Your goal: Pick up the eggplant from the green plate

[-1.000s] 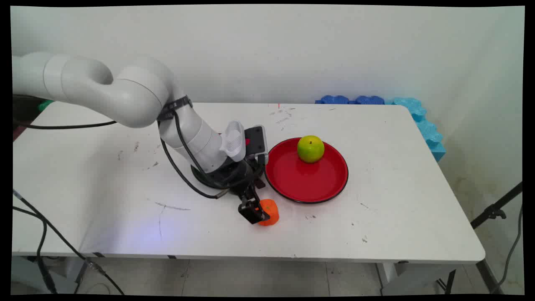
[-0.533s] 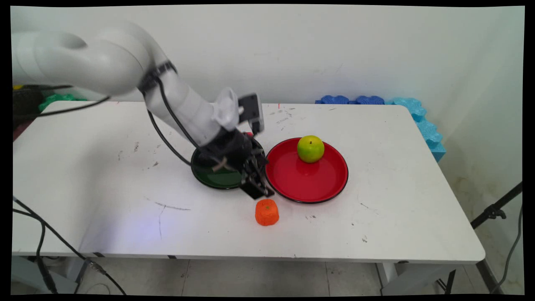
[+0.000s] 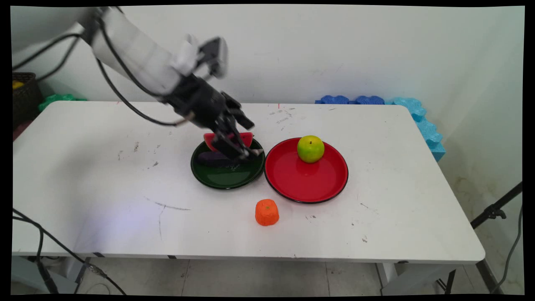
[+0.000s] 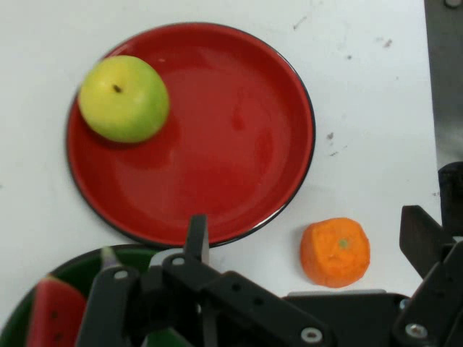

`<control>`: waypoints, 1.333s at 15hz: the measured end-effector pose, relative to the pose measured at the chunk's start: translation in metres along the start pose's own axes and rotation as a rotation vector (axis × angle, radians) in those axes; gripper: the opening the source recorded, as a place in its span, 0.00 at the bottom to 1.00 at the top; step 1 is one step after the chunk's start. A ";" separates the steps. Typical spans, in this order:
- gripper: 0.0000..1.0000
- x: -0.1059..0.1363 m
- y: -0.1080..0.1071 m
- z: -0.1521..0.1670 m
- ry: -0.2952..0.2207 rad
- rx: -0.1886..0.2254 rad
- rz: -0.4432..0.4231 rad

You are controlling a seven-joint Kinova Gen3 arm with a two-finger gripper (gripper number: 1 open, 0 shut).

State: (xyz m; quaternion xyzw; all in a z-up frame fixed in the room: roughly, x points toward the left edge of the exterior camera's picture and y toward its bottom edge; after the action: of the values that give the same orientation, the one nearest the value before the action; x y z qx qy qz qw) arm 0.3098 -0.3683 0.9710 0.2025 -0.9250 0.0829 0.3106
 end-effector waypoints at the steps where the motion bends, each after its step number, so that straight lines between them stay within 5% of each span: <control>1: 1.00 -0.002 -0.005 -0.009 0.011 -0.001 0.001; 6: 1.00 -0.024 -0.031 -0.058 0.058 0.007 -0.002; 10: 1.00 -0.051 -0.055 -0.070 0.033 0.037 -0.014; 20: 1.00 -0.093 -0.077 -0.004 -0.141 0.061 0.016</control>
State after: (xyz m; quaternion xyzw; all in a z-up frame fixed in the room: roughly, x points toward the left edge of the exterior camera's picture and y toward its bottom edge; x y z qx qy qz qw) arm 0.4122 -0.4068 0.9197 0.2097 -0.9433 0.0991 0.2376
